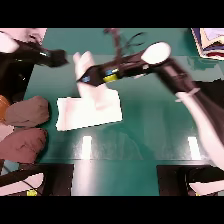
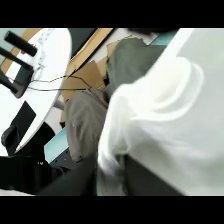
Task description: Fold the shirts.
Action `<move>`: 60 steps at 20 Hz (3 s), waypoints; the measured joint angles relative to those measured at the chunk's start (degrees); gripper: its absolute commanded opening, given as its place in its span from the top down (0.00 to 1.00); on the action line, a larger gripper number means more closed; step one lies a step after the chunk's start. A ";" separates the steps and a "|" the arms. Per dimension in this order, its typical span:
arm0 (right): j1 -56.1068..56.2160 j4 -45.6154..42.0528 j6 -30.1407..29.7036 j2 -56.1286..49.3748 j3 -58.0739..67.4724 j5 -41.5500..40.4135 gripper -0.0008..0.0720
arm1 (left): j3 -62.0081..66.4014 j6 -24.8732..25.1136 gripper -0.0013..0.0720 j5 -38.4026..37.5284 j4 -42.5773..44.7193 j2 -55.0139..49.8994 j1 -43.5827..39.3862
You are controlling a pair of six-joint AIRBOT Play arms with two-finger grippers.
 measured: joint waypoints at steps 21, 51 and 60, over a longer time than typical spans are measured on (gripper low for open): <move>-21.51 -10.97 9.22 1.29 -30.64 5.49 0.13 | 0.20 1.49 0.95 -8.94 2.43 10.51 12.26; -69.53 -9.88 3.54 15.50 -28.17 -1.33 0.97 | -5.01 0.92 0.95 5.07 0.07 9.92 -18.60; -80.74 -10.49 2.19 16.83 -17.70 -2.03 0.97 | -5.01 -0.37 0.95 6.95 0.04 9.92 -19.87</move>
